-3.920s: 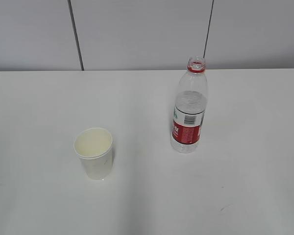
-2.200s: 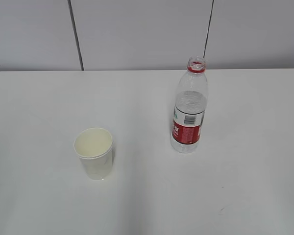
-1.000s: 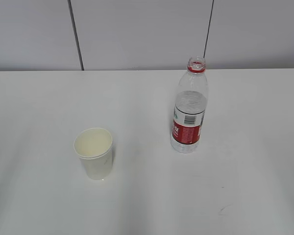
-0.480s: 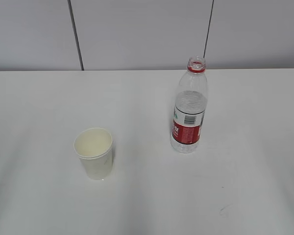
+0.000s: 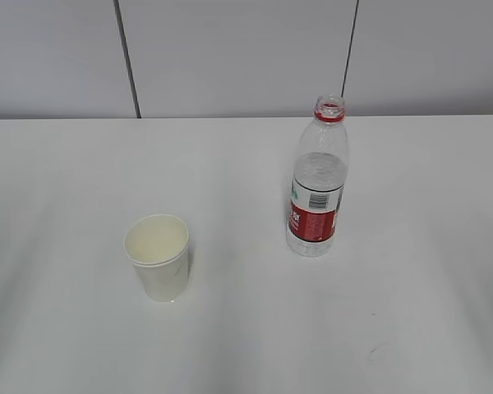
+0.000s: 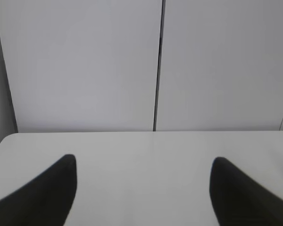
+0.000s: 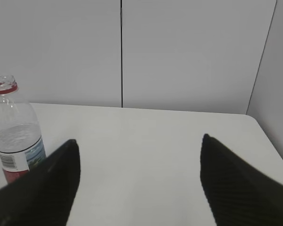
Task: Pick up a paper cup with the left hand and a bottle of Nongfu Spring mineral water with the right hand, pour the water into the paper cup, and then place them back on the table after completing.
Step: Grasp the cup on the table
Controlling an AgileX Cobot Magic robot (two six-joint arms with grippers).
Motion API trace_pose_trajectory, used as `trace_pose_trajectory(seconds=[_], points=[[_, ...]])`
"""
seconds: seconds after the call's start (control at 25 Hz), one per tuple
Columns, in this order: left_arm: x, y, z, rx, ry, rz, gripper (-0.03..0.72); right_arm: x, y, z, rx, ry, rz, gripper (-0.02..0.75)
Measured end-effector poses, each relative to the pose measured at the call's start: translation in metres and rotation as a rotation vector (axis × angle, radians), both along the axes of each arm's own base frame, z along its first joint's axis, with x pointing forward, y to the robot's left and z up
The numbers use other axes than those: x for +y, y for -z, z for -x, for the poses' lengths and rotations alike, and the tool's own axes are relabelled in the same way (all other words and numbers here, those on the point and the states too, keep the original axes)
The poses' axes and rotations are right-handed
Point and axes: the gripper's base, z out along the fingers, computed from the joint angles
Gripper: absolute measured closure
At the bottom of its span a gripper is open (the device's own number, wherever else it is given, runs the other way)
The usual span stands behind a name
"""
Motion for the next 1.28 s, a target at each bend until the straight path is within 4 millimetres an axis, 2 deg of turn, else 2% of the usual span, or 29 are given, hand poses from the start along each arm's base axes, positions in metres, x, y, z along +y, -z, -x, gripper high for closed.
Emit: trace_pose_trajectory(seconds=[0.4,0.56,0.8,0.92,1.12,1.28], points=[[-0.002,0.017,-0.043,0.113,-0.002,-0.045,0.157,0.001,0.008,-0.024,0.082,-0.012,0.008,0.150],[-0.014,0.022,-0.055,0.120,0.067,-0.052,0.157,0.007,0.014,-0.037,0.127,-0.070,0.052,0.150],[-0.040,0.046,-0.079,0.208,0.192,-0.082,0.157,0.014,0.021,-0.058,0.137,-0.115,0.078,0.150],[-0.046,0.056,-0.088,0.234,0.199,-0.081,0.157,0.015,0.026,-0.067,0.152,-0.121,0.078,0.150],[-0.048,0.069,-0.097,0.280,0.192,-0.086,0.157,0.017,0.039,-0.083,0.203,-0.115,0.002,0.150],[-0.047,0.078,-0.094,0.279,0.182,-0.075,0.157,0.019,0.049,-0.097,0.211,-0.127,-0.009,0.150]])
